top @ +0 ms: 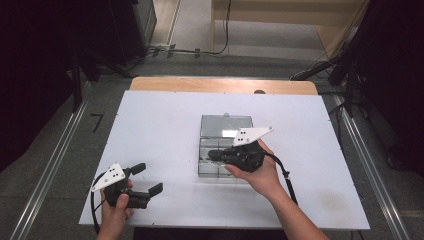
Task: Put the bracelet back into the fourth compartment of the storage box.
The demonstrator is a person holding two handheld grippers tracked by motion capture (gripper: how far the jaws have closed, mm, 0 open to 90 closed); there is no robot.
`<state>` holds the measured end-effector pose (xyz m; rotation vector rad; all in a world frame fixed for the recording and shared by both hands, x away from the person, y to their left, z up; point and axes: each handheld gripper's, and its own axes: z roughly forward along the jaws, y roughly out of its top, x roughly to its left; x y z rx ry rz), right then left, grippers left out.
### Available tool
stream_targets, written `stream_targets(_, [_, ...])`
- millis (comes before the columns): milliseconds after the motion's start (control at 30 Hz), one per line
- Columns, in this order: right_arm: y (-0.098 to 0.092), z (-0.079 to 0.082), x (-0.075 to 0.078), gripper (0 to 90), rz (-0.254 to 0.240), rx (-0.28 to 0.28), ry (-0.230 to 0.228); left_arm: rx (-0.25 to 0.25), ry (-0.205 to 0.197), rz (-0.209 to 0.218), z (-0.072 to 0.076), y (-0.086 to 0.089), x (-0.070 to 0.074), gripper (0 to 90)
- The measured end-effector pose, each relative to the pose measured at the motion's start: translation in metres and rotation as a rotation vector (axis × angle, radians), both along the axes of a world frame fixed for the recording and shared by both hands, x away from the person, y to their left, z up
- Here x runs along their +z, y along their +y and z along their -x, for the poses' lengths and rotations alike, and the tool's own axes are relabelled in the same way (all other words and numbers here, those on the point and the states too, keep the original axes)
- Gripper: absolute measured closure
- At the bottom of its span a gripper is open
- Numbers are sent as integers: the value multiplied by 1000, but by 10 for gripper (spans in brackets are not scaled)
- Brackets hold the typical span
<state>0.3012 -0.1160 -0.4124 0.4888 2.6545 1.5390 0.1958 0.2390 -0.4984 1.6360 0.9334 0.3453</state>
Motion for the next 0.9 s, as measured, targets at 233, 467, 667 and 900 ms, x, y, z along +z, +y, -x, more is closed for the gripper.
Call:
stream_targets(233, [2, -3, -5, 855, -3, -8, 8, 1, 2, 1, 0, 0, 0, 0])
stream_targets(467, [4, -5, -11, 855, -1, -15, 19, 1, 1, 0, 0, 0, 0, 0])
stream_targets(667, [5, -6, -18, 855, 1, -24, 33, -1, 0, 0, 0, 0, 0, 0])
stream_targets(900, [6, -6, -25, 855, -1, -30, 47, -3, 0, -2, 0, 0, 0, 0])
